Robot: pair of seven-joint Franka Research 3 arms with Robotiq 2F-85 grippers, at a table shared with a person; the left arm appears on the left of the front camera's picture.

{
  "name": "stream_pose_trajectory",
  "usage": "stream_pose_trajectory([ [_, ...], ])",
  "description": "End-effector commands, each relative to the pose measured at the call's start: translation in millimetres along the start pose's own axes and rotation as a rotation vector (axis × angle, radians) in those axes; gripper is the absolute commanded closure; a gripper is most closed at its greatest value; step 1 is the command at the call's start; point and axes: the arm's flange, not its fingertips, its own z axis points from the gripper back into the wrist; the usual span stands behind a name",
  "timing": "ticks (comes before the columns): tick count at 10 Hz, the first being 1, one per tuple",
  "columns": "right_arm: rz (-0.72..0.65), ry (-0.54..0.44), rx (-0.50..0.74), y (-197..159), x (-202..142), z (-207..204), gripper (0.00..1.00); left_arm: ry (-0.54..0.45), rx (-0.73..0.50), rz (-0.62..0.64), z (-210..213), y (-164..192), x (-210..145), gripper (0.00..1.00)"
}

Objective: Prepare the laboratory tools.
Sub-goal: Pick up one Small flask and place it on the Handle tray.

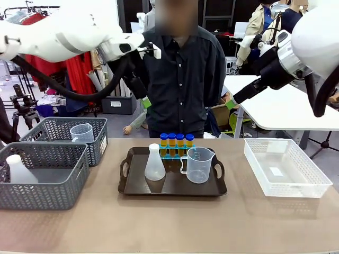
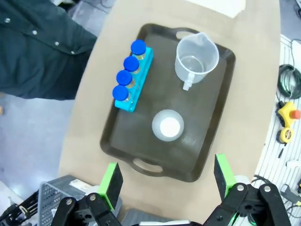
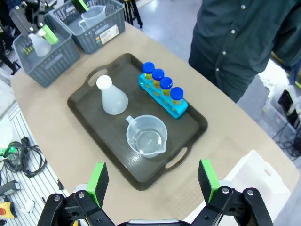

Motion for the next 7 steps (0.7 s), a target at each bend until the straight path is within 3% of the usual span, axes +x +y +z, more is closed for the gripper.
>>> stream_pose_trajectory([
  [1,-0.007,-0.010,0.012,1,1,0,0.00,-0.090,0.043,-0.021,10,-13,-35,0.00],
  [7,-0.007,-0.010,0.012,1,1,0,0.00,-0.190,0.097,-0.038,41,-24,-64,0.00],
])
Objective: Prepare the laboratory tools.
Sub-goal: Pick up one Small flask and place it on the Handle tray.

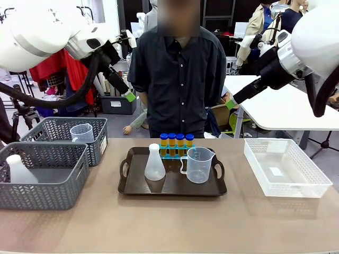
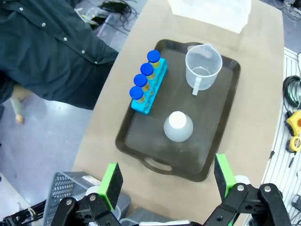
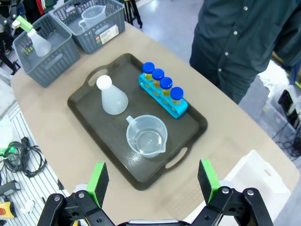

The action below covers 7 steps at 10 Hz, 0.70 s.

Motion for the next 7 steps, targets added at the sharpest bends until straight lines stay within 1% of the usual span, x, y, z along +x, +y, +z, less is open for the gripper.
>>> stream_pose_trajectory([
  [1,-0.007,-0.010,0.012,0.5,1.4,-0.1,0.00,-0.039,0.001,-0.018,-1.4,-4.4,-10.3,0.00],
  [3,-0.007,-0.010,0.012,0.5,1.4,-0.1,0.00,-0.039,0.015,-0.010,-0.6,-5.0,-8.0,0.00],
  [4,-0.007,-0.010,0.012,0.5,1.4,-0.1,0.00,-0.008,0.006,-0.002,-0.6,-2.4,-0.9,0.00],
  [7,-0.007,-0.010,0.012,0.5,1.4,-0.1,0.00,-0.008,0.006,-0.002,-0.6,-2.4,-0.9,0.00],
])
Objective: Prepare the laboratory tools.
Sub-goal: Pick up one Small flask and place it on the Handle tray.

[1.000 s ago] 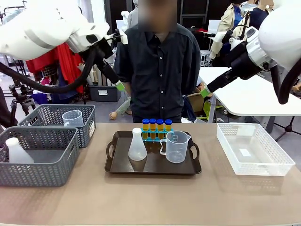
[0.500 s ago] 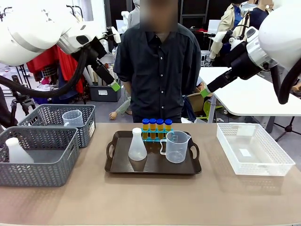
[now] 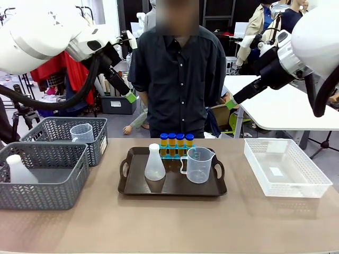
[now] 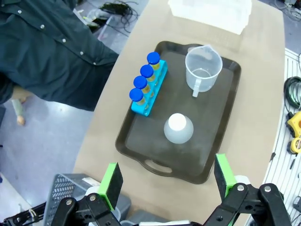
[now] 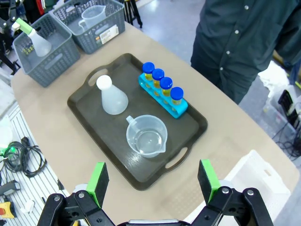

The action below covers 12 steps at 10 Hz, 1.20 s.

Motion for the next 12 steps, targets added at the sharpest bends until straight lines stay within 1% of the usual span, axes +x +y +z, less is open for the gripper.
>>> stream_pose_trajectory([
  [1,-0.007,-0.010,0.012,0.5,1.4,-0.1,0.00,0.000,0.001,0.003,2.2,0.9,-1.4,0.00],
  [12,-0.007,-0.010,0.012,0.5,1.4,-0.1,0.00,0.000,0.001,0.003,2.2,0.9,-1.4,0.00],
])
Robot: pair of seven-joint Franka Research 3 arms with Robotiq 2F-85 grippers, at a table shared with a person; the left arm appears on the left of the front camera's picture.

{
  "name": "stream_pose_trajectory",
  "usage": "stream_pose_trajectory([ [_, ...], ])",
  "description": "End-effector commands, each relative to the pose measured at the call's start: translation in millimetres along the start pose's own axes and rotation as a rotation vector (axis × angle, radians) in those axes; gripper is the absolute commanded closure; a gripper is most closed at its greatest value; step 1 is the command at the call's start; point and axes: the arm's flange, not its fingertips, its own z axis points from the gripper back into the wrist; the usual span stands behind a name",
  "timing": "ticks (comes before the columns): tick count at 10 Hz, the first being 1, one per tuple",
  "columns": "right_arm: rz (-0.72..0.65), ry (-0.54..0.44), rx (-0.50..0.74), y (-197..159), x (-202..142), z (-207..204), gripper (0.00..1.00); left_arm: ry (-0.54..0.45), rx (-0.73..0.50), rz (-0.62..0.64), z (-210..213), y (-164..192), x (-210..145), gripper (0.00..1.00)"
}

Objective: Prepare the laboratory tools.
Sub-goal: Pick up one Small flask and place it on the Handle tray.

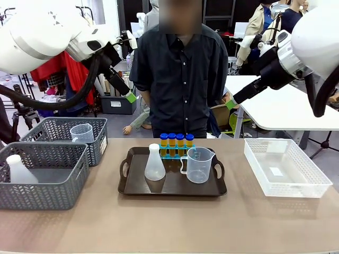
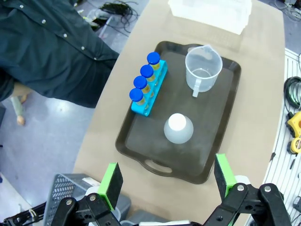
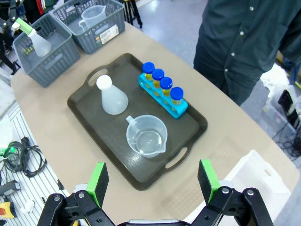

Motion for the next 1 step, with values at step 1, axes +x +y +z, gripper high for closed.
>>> stream_pose_trajectory([
  [1,-0.007,-0.010,0.012,0.5,1.4,-0.1,0.00,0.000,0.001,0.003,2.1,0.9,-1.5,0.00],
])
